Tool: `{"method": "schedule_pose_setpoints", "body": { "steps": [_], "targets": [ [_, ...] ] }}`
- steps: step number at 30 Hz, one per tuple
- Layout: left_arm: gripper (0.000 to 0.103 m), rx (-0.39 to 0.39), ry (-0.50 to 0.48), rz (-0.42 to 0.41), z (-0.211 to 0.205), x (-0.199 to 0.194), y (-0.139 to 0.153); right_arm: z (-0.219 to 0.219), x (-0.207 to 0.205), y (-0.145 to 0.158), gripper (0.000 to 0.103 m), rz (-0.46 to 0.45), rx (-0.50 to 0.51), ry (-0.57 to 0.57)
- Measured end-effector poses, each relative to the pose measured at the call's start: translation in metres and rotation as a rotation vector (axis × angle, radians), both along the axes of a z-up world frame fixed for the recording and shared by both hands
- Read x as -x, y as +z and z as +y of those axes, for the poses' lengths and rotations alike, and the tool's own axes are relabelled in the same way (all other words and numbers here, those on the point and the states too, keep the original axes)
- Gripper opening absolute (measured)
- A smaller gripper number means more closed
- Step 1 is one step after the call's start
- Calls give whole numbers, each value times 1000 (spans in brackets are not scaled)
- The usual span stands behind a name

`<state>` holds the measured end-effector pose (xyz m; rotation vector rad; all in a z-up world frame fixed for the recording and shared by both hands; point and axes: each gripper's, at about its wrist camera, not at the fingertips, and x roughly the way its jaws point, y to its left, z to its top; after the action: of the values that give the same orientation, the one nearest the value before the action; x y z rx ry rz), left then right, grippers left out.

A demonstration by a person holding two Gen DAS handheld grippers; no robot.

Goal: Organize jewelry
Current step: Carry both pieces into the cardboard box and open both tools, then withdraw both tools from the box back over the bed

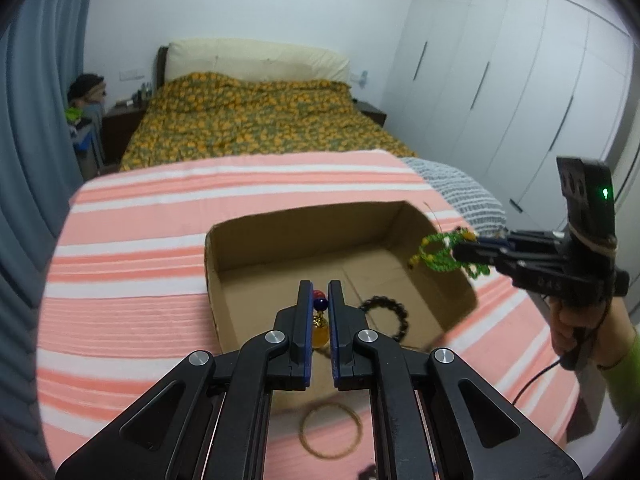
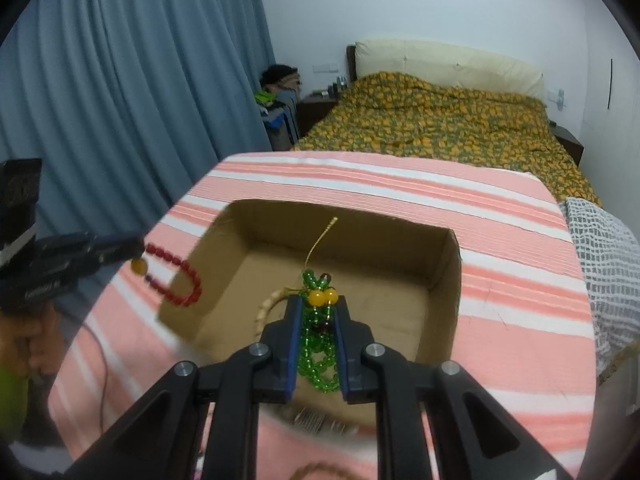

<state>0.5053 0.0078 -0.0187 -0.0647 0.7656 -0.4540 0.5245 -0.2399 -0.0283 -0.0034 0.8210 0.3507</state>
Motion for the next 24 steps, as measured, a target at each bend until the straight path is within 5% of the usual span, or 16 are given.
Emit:
{"method": "schedule_pose_setpoints", "body": {
  "steps": [5,6,7,8,10,16,24],
  "targets": [
    [7,-56,9,27,-9,-28,-29,9,-43,-25,19,43,19,5],
    [9,-76,18,24,-11,-27,-34,11,-47,-30,33,55,22,3],
    [25,-103,35,21,-13,-29,-41,12,-51,-35,47,72,23,0],
    [55,-115,47,26,-14,-29,-45,11,-53,-37,65,81,27,-10],
    [79,-115,78,17,-10,-24,-49,7,-46,-38,66,61,30,-40],
    [93,-109,83,-21,-1,20,-46,-5,4,-29,66,7,49,-51],
    [98,-142,83,-59,2,105,-36,-13,108,-34,66,-26,92,-60]
  ]
}}
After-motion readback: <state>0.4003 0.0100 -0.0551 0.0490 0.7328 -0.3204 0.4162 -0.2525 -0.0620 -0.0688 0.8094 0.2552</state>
